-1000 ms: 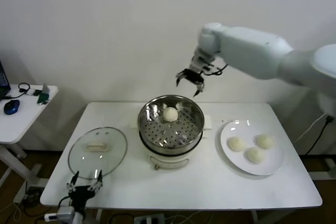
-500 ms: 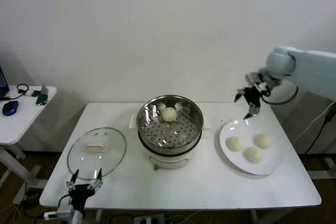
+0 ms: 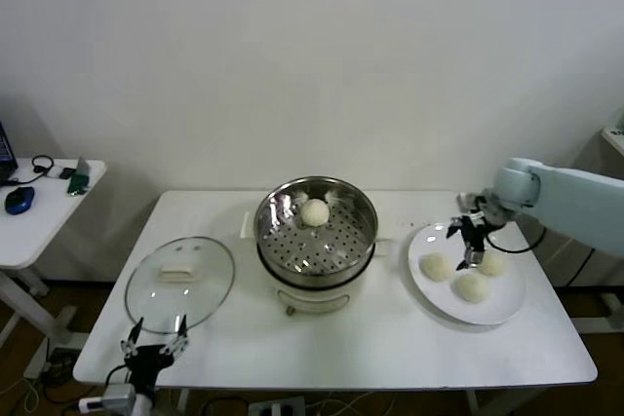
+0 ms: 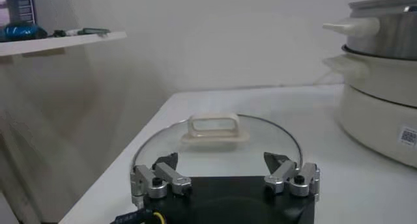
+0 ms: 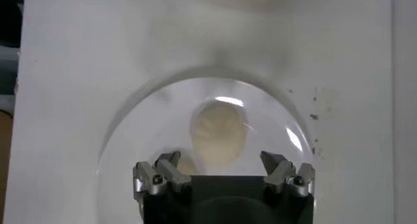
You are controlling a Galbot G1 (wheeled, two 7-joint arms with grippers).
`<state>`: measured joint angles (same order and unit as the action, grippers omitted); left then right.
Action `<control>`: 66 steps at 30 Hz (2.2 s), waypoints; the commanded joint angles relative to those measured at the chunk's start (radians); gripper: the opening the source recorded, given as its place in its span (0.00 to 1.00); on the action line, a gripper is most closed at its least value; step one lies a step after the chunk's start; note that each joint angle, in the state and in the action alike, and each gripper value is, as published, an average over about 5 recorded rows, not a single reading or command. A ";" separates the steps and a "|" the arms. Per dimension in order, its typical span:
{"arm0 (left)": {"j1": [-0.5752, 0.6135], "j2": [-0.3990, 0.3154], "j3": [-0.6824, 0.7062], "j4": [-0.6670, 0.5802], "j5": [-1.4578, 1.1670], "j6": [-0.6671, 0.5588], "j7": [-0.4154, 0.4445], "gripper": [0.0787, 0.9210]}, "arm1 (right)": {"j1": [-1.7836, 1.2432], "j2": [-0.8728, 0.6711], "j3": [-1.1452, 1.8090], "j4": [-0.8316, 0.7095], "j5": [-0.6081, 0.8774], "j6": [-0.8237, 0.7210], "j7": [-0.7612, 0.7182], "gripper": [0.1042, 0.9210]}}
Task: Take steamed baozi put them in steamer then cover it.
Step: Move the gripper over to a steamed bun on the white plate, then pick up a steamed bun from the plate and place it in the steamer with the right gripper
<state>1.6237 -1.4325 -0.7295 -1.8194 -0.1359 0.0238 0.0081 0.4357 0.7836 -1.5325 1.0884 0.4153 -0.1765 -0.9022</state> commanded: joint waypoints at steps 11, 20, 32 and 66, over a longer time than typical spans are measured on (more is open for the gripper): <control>0.006 -0.002 -0.003 0.004 0.002 -0.009 -0.006 0.88 | -0.172 0.118 0.135 -0.177 -0.073 -0.017 0.030 0.87; 0.007 -0.004 -0.002 -0.003 0.004 -0.006 -0.007 0.88 | -0.155 0.113 0.133 -0.163 -0.065 -0.013 0.005 0.75; -0.005 -0.013 0.003 -0.004 0.006 -0.002 -0.008 0.88 | 0.207 0.042 -0.035 -0.018 0.088 0.050 -0.088 0.66; -0.003 -0.012 0.005 -0.048 0.003 0.002 -0.017 0.88 | 0.228 0.710 -0.099 -0.012 0.402 -0.131 0.095 0.66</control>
<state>1.6183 -1.4469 -0.7238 -1.8623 -0.1334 0.0277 -0.0078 0.8072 1.3410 -1.6176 1.1695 0.8453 -0.2818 -0.8528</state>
